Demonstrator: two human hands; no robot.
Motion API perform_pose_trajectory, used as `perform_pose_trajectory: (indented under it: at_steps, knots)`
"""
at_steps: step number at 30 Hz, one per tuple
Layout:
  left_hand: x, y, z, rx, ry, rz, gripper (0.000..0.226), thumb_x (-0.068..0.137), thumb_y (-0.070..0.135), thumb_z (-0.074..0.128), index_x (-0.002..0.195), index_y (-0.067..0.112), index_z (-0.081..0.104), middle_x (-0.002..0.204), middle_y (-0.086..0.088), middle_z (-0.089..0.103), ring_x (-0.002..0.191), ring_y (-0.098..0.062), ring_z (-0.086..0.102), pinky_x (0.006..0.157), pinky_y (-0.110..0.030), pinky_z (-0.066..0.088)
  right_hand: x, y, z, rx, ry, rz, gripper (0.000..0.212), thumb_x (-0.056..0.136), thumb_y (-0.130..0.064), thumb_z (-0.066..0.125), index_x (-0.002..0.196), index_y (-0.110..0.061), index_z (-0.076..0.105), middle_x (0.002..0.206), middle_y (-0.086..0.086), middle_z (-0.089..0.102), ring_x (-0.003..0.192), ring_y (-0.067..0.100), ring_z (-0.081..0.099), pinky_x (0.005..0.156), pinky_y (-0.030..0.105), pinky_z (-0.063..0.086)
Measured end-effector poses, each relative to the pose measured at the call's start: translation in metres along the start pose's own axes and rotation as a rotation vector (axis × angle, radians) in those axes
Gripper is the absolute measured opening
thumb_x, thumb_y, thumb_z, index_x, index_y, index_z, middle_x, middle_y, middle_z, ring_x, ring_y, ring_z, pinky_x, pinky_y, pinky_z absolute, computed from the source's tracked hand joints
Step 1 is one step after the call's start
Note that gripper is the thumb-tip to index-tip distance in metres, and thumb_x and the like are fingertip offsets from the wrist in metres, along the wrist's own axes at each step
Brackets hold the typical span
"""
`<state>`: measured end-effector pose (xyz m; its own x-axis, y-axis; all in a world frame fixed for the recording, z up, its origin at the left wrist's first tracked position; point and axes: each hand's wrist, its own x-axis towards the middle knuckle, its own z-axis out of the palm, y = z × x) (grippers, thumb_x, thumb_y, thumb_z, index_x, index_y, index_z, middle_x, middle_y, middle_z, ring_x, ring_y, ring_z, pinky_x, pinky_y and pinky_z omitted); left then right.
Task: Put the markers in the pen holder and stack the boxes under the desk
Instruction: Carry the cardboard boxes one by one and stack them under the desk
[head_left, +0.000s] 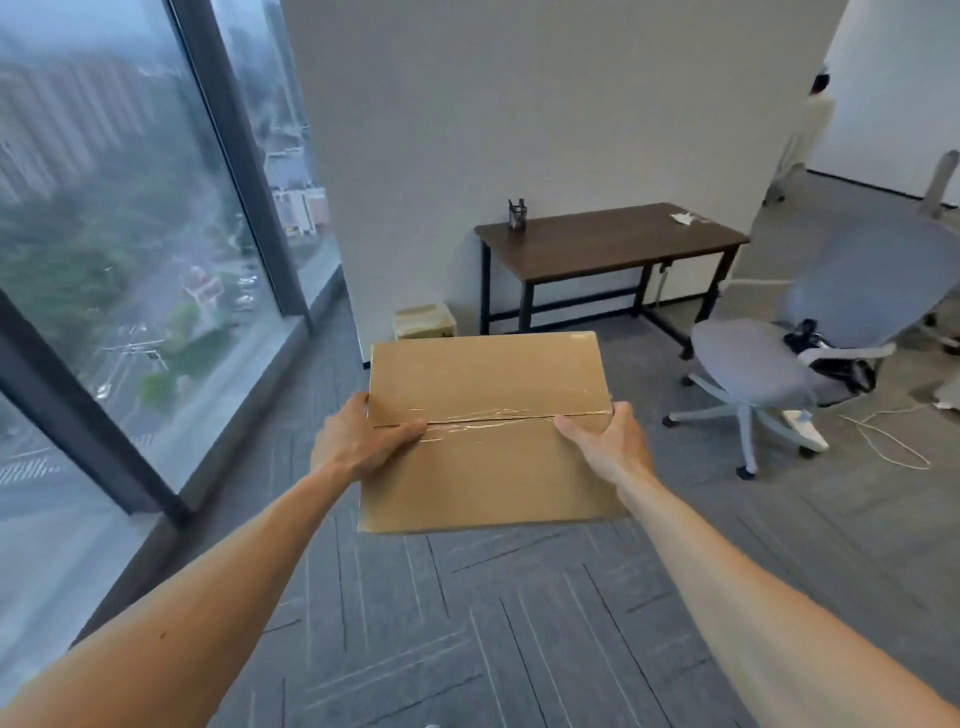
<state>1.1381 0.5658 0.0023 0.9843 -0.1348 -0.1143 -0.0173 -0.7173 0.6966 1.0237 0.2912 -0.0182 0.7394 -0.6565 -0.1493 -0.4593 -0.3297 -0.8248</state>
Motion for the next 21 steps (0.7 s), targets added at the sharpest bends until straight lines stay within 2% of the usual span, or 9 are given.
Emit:
perform_pose_trajectory:
  at_steps: [9, 15, 21]
  knots:
    - [0.224, -0.006, -0.037, 0.032, 0.057, -0.068, 0.097, 0.064, 0.072, 0.073, 0.142, 0.021, 0.044, 0.132, -0.006, 0.063, 0.115, -0.029, 0.062, 0.093, -0.048, 0.053, 0.194, -0.105, 0.122, -0.018, -0.052, -0.017, 0.086, 0.067, -0.068, 0.073, 0.128, -0.016, 0.043, 0.124, 0.002, 0.059, 0.110, 0.025, 0.058, 0.090, 0.048, 0.053]
    - [0.368, 0.014, -0.024, 0.030, 0.037, -0.086, 0.101, 0.061, 0.075, 0.072, 0.142, 0.022, 0.043, 0.131, -0.006, 0.063, 0.115, -0.029, 0.062, 0.092, -0.048, 0.054, 0.325, -0.145, 0.165, -0.017, -0.072, -0.016, 0.064, 0.074, -0.059, 0.074, 0.111, -0.020, 0.040, 0.115, 0.001, 0.057, 0.106, 0.025, 0.057, 0.083, 0.042, 0.050]
    - [0.511, 0.041, 0.004, 0.035, 0.074, -0.143, 0.100, 0.063, 0.074, 0.073, 0.143, 0.021, 0.043, 0.130, -0.005, 0.064, 0.115, -0.029, 0.062, 0.093, -0.047, 0.053, 0.482, -0.176, 0.213, 0.008, -0.124, -0.010, 0.062, 0.072, -0.059, 0.076, 0.108, -0.020, 0.045, 0.113, 0.003, 0.060, 0.105, 0.025, 0.059, 0.088, 0.045, 0.052]
